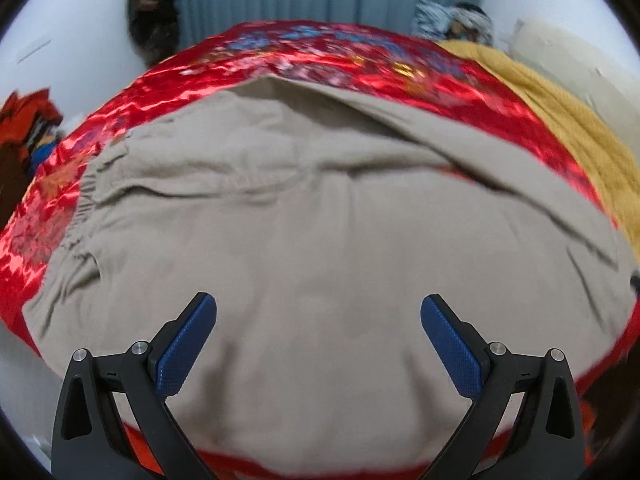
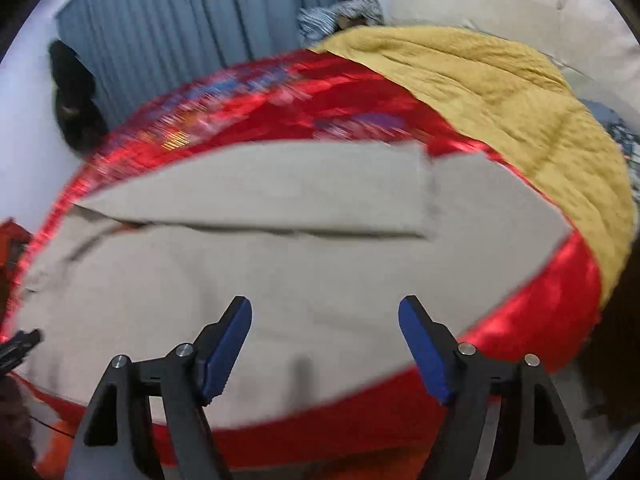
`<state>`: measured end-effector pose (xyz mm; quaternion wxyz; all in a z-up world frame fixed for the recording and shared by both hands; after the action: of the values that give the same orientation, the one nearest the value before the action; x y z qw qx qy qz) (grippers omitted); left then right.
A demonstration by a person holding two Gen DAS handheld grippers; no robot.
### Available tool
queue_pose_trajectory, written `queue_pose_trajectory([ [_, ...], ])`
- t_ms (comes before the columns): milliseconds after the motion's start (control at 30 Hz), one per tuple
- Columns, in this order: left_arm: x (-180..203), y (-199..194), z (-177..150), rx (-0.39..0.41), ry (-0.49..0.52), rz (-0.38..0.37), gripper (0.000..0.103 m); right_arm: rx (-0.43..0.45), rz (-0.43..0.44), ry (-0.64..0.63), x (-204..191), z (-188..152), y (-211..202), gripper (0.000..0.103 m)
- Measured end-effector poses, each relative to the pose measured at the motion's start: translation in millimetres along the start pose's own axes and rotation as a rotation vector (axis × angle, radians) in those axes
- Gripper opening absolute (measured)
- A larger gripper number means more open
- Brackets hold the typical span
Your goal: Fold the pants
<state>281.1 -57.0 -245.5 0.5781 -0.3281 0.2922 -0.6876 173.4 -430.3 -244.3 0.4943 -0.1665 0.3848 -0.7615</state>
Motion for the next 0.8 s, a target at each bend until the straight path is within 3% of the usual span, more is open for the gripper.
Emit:
queue_pose_trajectory([
  [100,-18.1,9.7,23.1,0.035,-0.064,0.058,0.102,-0.03,0.093,0.004,-25.6,1.3,11.1,0.079],
  [233,-37.5,28.1,33.8,0.044,-0.106,0.119,0.102,-0.08,0.104,-0.009,-26.7,-9.7,28.0,0.079],
  [300,-43.2,40.5,31.4,0.028,-0.095,0.138,0.102,-0.1,0.113,0.028,-14.9,-13.0,32.3,0.079],
  [400,-53.1,72.5,6.7,-0.081,-0.09,0.144,0.102,-0.105,0.171,0.125,4.9,-12.6,32.3,0.079],
  [533,-50.9,77.6,-0.1,-0.034,-0.03,0.167,0.102,-0.124,0.24,0.263,27.4,-12.4,33.5,0.079],
  [667,-50.8,77.6,-1.7,-0.018,-0.03,0.158,0.102,-0.163,0.343,0.291,11.9,-4.6,42.4,0.079],
  [800,-49.6,74.9,-1.4,-0.009,-0.024,0.157,0.102,-0.194,0.3,0.419,20.6,11.4,76.9,0.078],
])
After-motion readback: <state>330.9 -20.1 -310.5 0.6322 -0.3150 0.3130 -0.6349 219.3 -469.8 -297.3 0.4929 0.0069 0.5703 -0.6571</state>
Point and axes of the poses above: each gripper's, at about its wrist camera, not at the fingertips, and y roughly the way its jaws point, x to its right, z to its top, the point moved 8 cm from there along y, roughly the way its jaws point, and after that the axes turned 4 degrees about -z, right-handed, at the moved point
